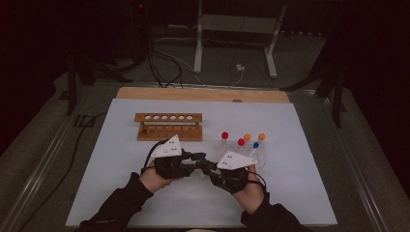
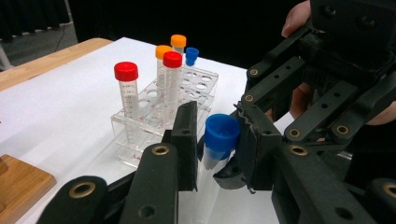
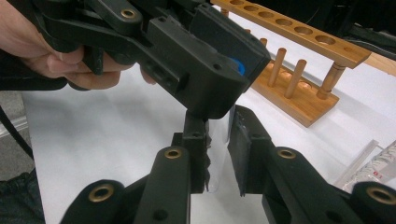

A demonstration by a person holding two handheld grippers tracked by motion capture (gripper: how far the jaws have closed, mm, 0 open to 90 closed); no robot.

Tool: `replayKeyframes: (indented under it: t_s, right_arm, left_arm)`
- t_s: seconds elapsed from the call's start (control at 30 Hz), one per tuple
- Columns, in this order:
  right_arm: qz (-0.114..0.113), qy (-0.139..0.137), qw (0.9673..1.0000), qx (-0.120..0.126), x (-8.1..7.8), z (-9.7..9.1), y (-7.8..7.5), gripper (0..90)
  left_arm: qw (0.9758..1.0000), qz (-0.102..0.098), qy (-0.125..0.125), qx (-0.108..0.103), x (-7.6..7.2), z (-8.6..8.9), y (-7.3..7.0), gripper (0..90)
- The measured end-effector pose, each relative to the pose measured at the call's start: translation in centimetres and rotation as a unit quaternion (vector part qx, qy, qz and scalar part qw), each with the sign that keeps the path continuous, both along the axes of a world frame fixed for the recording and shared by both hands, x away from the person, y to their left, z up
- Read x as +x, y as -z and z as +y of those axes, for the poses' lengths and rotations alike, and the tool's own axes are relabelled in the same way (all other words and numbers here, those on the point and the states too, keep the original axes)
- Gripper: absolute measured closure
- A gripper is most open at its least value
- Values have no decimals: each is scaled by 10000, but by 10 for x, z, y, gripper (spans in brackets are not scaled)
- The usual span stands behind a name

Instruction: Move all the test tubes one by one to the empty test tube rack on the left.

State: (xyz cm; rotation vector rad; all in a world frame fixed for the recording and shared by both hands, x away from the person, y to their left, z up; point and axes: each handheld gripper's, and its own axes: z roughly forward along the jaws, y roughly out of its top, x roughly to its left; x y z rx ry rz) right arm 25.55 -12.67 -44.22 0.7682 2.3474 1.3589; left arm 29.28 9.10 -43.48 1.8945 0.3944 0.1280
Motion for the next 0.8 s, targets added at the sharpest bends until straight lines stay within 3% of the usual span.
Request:
replayKeyframes:
  t_s: [0.23, 0.4, 0.53, 0.7, 0.8]
  right_arm:
    - [41, 6, 10000, 49, 1, 0, 1, 765]
    - [-38, -6, 9999, 102, 1, -2, 0, 754]
    - [-13, 21, 9999, 128, 1, -3, 0, 697]
    - [-23, -56, 9998, 207, 3, -4, 1, 529]
    - [-31, -54, 9998, 179, 3, -4, 1, 475]
  left_arm:
    - [10000, -57, 23, 35, 0, 0, 0, 766]
    - [9996, -271, -65, 46, -3, 1, -4, 770]
    - [9990, -402, -169, 27, 0, 8, -10, 771]
    - [9979, -539, -355, -8, 6, 16, -18, 771]
    - [9972, -568, -488, -69, 12, 20, -22, 770]
